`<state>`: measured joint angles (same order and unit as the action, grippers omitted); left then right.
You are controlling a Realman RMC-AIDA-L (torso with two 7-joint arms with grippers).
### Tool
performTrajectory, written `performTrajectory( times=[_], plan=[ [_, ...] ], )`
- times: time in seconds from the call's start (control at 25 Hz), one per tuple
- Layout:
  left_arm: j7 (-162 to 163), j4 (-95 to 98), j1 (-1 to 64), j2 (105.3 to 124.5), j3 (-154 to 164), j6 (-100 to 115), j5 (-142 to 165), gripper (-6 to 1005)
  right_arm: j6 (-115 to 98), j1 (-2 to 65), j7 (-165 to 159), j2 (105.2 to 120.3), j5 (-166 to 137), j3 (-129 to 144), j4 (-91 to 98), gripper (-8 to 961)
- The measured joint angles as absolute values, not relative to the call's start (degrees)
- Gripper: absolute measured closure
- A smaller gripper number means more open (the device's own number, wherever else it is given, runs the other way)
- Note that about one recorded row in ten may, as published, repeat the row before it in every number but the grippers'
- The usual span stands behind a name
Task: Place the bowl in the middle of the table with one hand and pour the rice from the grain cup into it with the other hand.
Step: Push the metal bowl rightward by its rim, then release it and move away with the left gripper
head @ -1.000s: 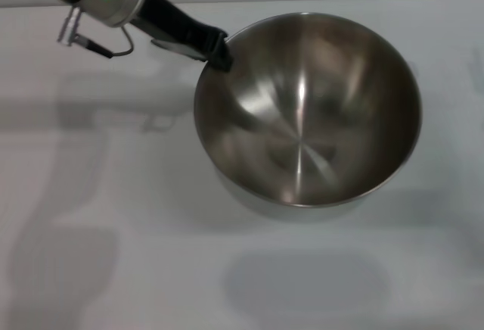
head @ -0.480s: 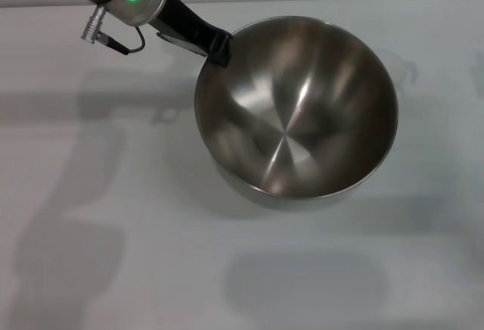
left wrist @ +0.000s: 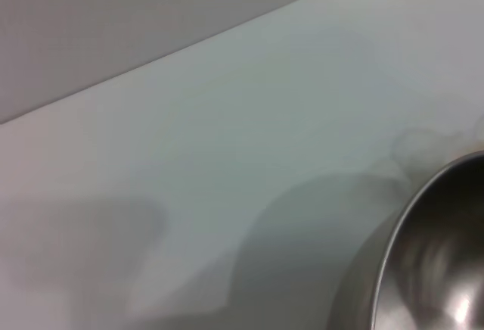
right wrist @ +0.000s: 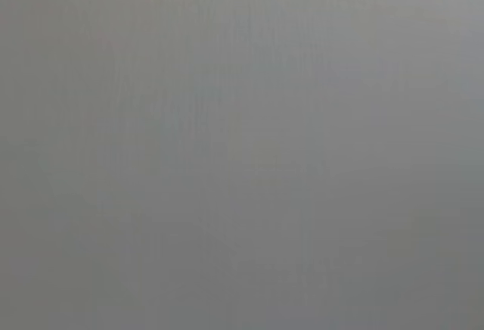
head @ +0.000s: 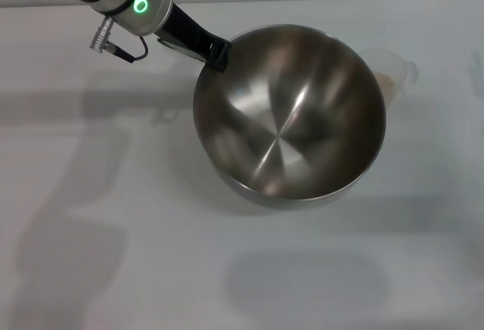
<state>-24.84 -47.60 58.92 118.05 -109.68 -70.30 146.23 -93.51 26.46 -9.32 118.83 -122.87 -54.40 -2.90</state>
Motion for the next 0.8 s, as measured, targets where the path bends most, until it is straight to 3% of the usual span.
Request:
performTrajectory(
  times=[0.8],
  plan=[
    [-24.75,-43.53,59.18,117.95,-110.48,-66.80,148.08,942,-93.52,26.19,-9.32,118.86,-122.87,-54.40,-2.90,254]
  ],
)
